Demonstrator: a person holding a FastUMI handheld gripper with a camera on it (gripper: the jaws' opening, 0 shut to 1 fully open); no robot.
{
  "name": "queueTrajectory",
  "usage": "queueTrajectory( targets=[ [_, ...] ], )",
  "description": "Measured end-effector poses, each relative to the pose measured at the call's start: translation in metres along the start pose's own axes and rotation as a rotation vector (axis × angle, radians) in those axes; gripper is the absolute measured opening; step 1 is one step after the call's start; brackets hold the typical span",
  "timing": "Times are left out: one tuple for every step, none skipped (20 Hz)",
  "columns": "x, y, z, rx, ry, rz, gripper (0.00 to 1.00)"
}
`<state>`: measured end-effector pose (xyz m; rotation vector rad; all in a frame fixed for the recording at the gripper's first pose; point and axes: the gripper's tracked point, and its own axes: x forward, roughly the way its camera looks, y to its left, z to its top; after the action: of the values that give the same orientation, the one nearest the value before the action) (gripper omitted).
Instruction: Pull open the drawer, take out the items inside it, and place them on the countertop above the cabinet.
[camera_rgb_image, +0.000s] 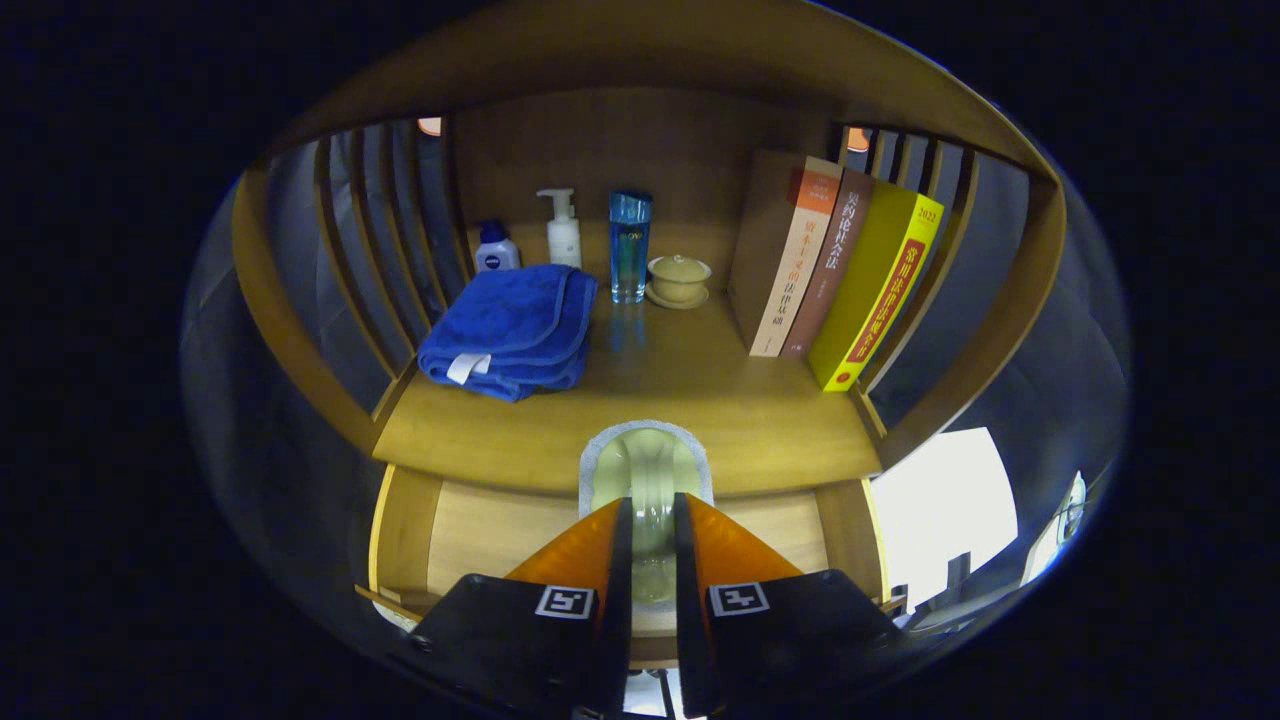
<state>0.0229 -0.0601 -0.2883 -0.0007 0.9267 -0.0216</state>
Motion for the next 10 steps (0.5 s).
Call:
queueTrajectory(
  targets=[
    [0.006, -0.001, 0.007, 0.003, -0.001, -0.002, 0.28],
    [0.013, -0.001, 0.013, 0.011, -0.003, -0.003, 0.28],
    [0.019, -0.001, 0.018, 0.021, -0.003, -0.005, 0.29],
    [0.028, -0.003, 0.022, 0.027, -0.002, -0.012, 0.29],
    [0.038, -0.006, 0.027, 0.03, -0.002, -0.02, 0.28],
    [0.049, -0.008, 0.031, 0.031, -0.002, -0.025, 0.29],
    [0.058, -0.008, 0.031, 0.036, 0.002, -0.027, 0.28],
    [0.067, -0.006, 0.031, 0.043, 0.009, -0.025, 0.28],
    [0.077, -0.005, 0.032, 0.047, 0.015, -0.021, 0.28],
    [0.087, -0.002, 0.033, 0.046, 0.013, -0.014, 0.29]
  ],
)
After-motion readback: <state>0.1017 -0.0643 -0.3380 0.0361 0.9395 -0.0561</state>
